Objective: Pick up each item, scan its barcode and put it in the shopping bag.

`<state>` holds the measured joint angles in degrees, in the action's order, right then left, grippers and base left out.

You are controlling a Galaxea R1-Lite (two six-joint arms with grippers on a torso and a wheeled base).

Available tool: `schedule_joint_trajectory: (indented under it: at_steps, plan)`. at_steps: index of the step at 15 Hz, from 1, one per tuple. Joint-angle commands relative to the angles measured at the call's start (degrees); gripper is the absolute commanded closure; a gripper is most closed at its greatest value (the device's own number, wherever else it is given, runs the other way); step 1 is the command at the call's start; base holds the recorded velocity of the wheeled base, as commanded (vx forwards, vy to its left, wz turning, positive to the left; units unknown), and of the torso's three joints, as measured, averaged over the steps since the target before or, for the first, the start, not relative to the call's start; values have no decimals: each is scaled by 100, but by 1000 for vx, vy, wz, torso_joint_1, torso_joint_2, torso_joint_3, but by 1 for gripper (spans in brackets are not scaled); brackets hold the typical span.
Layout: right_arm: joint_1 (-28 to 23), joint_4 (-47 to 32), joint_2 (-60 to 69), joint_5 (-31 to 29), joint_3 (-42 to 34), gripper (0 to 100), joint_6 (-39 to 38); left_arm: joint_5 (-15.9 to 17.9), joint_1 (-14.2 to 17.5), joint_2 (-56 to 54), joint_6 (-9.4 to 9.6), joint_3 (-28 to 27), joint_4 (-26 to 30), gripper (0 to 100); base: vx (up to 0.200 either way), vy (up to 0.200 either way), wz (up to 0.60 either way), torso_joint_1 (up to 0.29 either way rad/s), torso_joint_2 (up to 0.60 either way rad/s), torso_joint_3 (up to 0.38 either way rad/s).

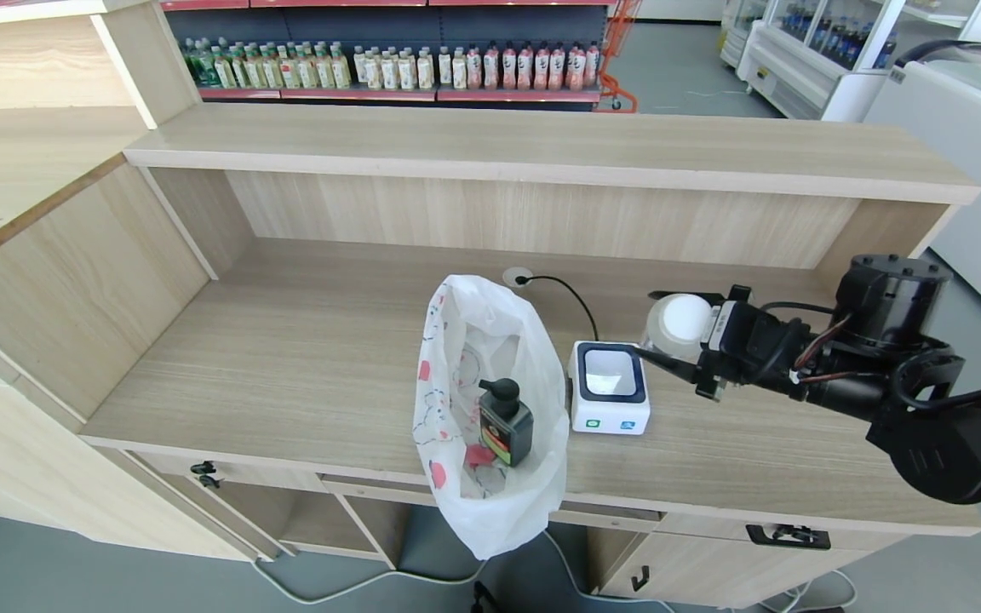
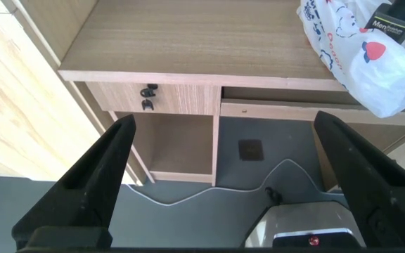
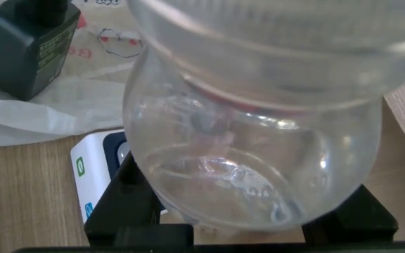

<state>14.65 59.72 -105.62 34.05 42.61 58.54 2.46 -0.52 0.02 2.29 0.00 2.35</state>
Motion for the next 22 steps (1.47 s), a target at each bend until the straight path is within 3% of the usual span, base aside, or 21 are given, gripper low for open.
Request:
schedule_joint_trajectory:
  at_steps: [1,22]
  plan:
    - [2,4,-55,49,28,100,105,0,0,-2,-1,0,2,0,0,0,0,0,0,0]
    - [2,75,-714,717,573,100,650,0,0,-2,-9,0,2,0,0,0,0,0,0,0]
